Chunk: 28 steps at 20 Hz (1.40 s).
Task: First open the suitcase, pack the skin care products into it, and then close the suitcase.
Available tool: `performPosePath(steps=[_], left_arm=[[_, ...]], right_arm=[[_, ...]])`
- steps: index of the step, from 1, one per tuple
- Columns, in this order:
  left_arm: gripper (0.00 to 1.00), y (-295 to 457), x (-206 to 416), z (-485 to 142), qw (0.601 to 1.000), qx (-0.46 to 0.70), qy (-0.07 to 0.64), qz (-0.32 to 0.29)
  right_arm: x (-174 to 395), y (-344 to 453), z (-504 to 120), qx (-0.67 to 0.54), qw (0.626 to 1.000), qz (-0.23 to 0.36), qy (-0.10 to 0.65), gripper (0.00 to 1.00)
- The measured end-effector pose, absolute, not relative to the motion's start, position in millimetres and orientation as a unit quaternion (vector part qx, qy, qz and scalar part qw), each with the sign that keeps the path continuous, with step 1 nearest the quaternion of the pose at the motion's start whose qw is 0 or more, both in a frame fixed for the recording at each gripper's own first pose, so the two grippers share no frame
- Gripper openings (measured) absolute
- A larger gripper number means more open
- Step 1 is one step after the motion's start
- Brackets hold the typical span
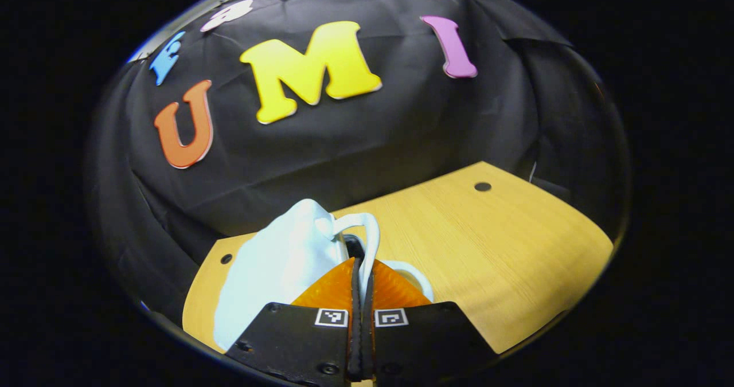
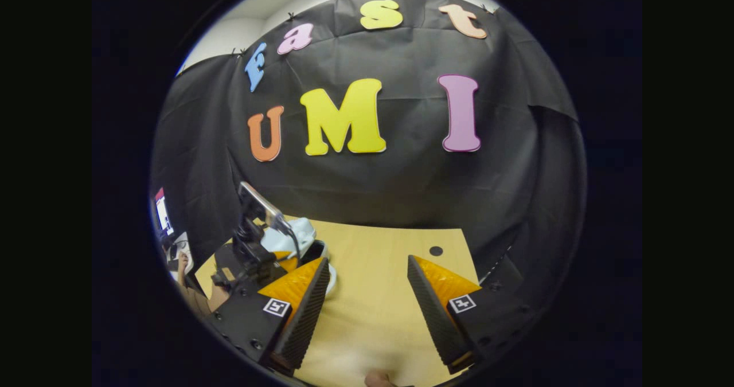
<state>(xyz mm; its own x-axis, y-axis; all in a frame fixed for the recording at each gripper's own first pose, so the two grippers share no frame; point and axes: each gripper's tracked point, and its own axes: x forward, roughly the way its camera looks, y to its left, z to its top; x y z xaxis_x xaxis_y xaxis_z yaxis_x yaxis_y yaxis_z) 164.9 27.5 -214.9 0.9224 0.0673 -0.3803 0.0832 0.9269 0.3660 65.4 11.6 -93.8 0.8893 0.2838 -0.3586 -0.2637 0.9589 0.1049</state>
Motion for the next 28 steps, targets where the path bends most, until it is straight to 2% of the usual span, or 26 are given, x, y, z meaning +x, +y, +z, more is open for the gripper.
performPosePath(steps=[6,7,8,11,12,13,14,15,16,17,19,23,24,28], left_arm=[[0.03,30.3,184.6,-250.1,0.951,0.211,0.226,0.005],[0.03,27.4,182.7,-253.1,0.951,0.213,0.223,0.008],[0.03,26.3,181.7,-254.9,0.951,0.213,0.223,0.012],[0.05,21.6,182.2,-260.9,0.949,0.214,0.231,0.014],[0.11,19.6,181.2,-261.5,0.949,0.212,0.231,0.013],[0.25,16.6,178.9,-264.0,0.951,0.197,0.237,0.010],[0.33,14.8,174.9,-259.1,0.956,0.177,0.234,0.017],[0.51,14.2,170.6,-245.8,0.962,0.153,0.225,0.020],[0.57,16.6,167.8,-231.8,0.967,0.136,0.213,0.029],[0.76,20.9,162.7,-213.8,0.972,0.114,0.201,0.040],[0.99,25.2,151.1,-174.2,0.982,0.069,0.169,0.042],[0.99,56.2,115.1,-83.3,0.993,0.046,0.095,0.059],[0.99,64.4,105.3,-65.5,0.994,0.052,0.081,0.061],[0.98,100.6,67.9,-31.5,0.994,0.052,0.068,0.075]], right_arm=[[62.5,-21.0,-111.6,0.026,0.971,0.115,0.208,0.82],[63.1,-25.1,-114.0,0.028,0.971,0.112,0.210,0.79],[63.9,-26.9,-115.1,0.031,0.970,0.110,0.214,0.82],[65.1,-29.4,-117.1,0.040,0.970,0.103,0.219,0.82],[66.3,-29.8,-116.7,0.041,0.970,0.100,0.218,0.81],[67.7,-29.3,-114.3,0.041,0.971,0.098,0.216,0.81],[69.2,-29.2,-110.7,0.041,0.972,0.095,0.211,0.81],[72.0,-30.6,-105.8,0.040,0.974,0.088,0.203,0.81],[74.9,-32.2,-100.5,0.038,0.977,0.081,0.193,0.82],[77.9,-33.0,-96.1,0.036,0.979,0.072,0.186,0.81],[83.1,-32.5,-91.7,0.034,0.983,0.054,0.174,0.82],[90.0,-10.6,-89.6,0.038,0.987,0.022,0.157,0.79],[89.2,-1.0,-87.3,0.034,0.988,0.017,0.148,0.82],[80.6,60.9,-87.2,0.010,0.990,0.039,0.134,0.82]])
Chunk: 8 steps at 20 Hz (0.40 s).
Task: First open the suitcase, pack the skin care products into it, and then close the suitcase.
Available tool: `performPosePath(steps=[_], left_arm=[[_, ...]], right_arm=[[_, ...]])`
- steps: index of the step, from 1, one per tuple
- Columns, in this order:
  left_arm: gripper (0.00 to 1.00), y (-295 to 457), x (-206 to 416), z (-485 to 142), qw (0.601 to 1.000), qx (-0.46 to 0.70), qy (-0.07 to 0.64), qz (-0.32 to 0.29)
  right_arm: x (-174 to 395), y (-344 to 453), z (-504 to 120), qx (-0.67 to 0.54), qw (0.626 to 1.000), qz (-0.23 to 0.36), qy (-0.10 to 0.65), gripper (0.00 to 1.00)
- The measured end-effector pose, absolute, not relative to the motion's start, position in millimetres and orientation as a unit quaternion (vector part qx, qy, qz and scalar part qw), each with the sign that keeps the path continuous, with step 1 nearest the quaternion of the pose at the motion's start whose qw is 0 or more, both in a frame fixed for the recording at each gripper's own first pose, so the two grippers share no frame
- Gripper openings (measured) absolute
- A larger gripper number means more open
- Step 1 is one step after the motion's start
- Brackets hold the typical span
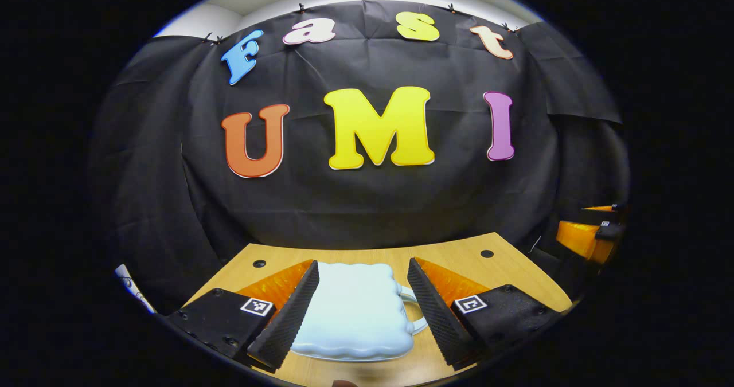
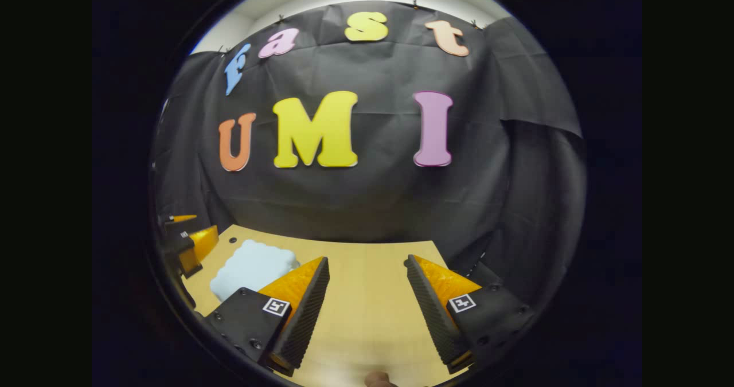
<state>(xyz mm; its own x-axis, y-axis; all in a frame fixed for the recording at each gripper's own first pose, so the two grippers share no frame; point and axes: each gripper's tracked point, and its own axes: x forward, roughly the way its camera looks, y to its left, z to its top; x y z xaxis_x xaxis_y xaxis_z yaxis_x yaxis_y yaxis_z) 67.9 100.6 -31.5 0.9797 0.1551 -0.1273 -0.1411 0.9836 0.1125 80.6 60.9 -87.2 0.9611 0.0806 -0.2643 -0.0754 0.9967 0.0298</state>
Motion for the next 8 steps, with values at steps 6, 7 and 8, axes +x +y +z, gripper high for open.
performPosePath(steps=[6,7,8], left_arm=[[0.99,152.6,44.9,-9.0,0.993,0.046,0.051,0.097],[0.99,159.0,43.1,-9.8,0.993,0.045,0.053,0.098],[0.99,163.0,41.0,-12.0,0.993,0.041,0.053,0.097]], right_arm=[[69.4,138.1,-70.5,0.004,0.989,0.080,0.123,0.81],[66.7,148.0,-69.6,0.001,0.989,0.085,0.121,0.81],[63.7,155.9,-66.8,-0.002,0.989,0.090,0.117,0.81]])
